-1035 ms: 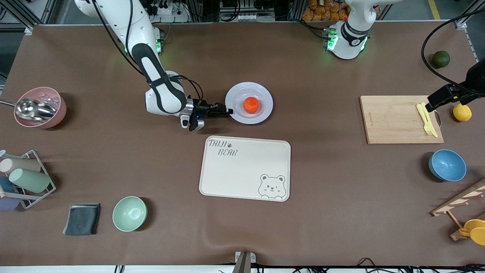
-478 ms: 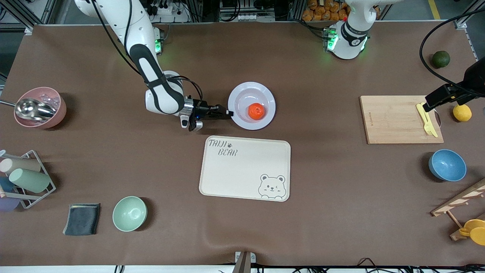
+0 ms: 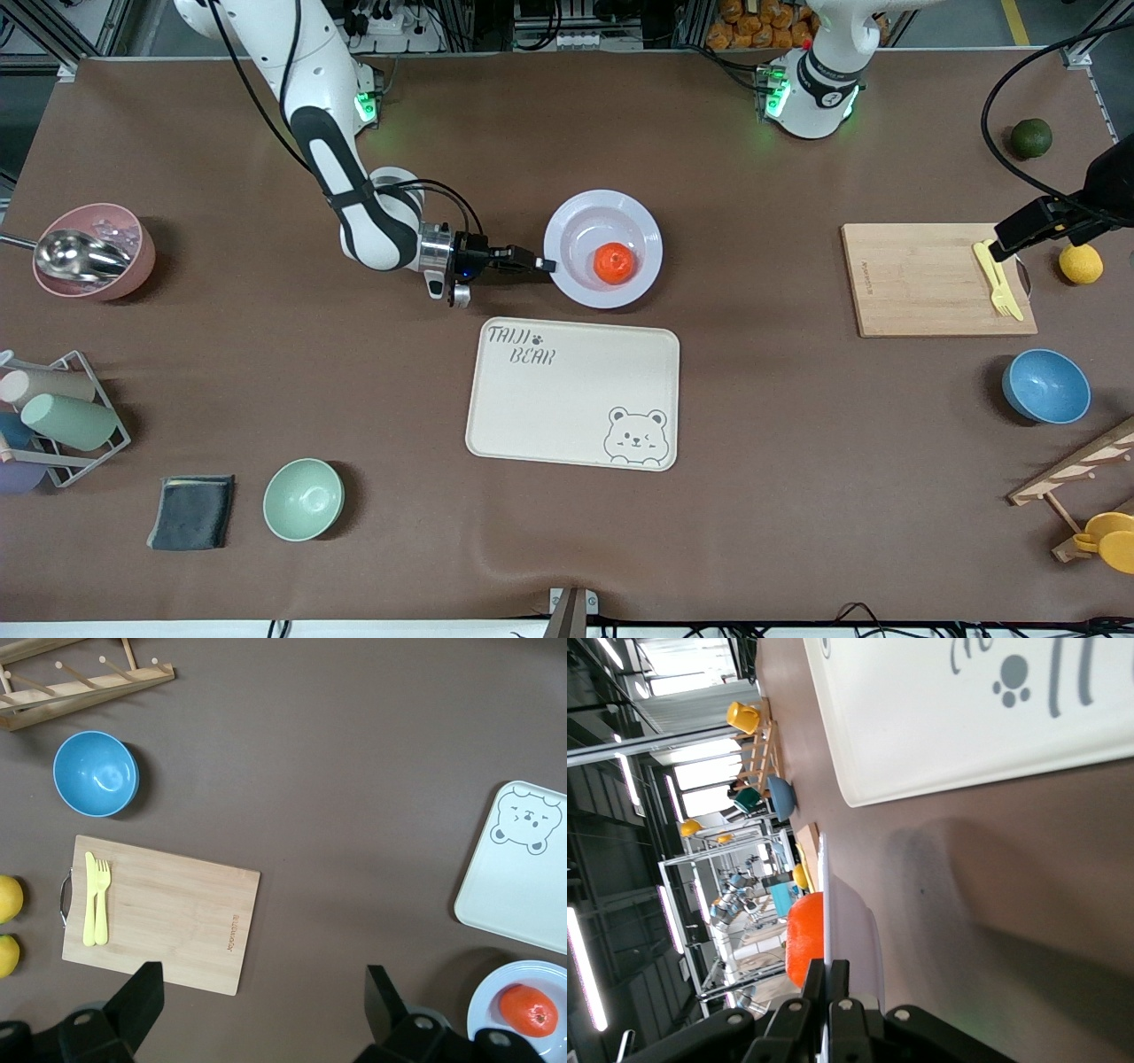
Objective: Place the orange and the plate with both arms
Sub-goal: 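Grip the rim of the white plate with the right gripper, then slide the plate onto the bear tray with the right gripper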
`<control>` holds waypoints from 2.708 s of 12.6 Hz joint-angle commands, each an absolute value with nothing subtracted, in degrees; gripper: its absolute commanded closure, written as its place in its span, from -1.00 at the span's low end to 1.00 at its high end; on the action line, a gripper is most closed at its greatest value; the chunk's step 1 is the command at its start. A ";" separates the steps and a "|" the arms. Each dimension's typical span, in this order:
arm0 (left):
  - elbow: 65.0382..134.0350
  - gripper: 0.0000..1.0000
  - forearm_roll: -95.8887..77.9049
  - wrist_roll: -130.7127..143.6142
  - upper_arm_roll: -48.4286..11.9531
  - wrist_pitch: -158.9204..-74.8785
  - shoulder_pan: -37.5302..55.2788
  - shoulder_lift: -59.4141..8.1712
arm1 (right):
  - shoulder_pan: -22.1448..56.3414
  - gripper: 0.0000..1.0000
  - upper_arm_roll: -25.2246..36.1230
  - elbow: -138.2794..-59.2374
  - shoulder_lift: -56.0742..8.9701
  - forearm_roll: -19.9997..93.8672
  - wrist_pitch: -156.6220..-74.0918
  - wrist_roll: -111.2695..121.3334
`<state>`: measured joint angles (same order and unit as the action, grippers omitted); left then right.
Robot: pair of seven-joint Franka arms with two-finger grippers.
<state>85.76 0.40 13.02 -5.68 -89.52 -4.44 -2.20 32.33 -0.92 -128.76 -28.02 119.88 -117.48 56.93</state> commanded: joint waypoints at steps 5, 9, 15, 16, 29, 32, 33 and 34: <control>86.22 -1.00 -0.79 11.78 -5.71 -89.47 -4.92 -1.49 | 28.83 1.00 -0.88 -129.03 -25.14 122.17 -116.80 57.04; 86.22 -1.00 -0.88 11.78 -5.71 -89.56 -4.66 -1.67 | 25.49 1.00 -0.62 -124.47 -26.71 122.08 -118.03 57.83; 86.31 -1.00 -0.97 11.78 -5.71 -89.65 -4.66 -1.76 | 24.18 1.00 -0.62 -114.54 -32.07 121.47 -130.52 57.83; 86.31 -1.00 -0.97 11.78 -5.71 -89.65 -4.66 -1.76 | 24.17 1.00 -0.62 -112.78 -33.56 121.38 -130.52 58.27; 86.66 -1.00 -1.05 11.78 -5.71 -89.47 -4.57 -1.67 | 24.87 1.00 -0.62 -106.70 -39.55 121.38 -131.13 60.29; 86.66 -1.00 -1.05 11.78 -5.71 -89.47 -4.57 -1.76 | 26.36 0.95 -0.62 -105.91 -39.55 121.29 -136.47 60.73; 86.66 -1.00 -1.05 11.78 -5.71 -89.47 -4.57 -1.76 | 26.63 0.93 -0.62 -105.65 -39.55 121.38 -137.89 60.73; 86.66 -1.00 -1.05 11.78 -5.71 -89.47 -4.57 -1.76 | 26.72 0.92 -0.62 -105.56 -39.55 121.29 -138.25 60.73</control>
<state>86.27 0.39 13.02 -5.72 -89.55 -4.38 -2.24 26.20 -0.40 -107.42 -38.63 120.73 -136.56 59.98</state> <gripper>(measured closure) 0.000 0.956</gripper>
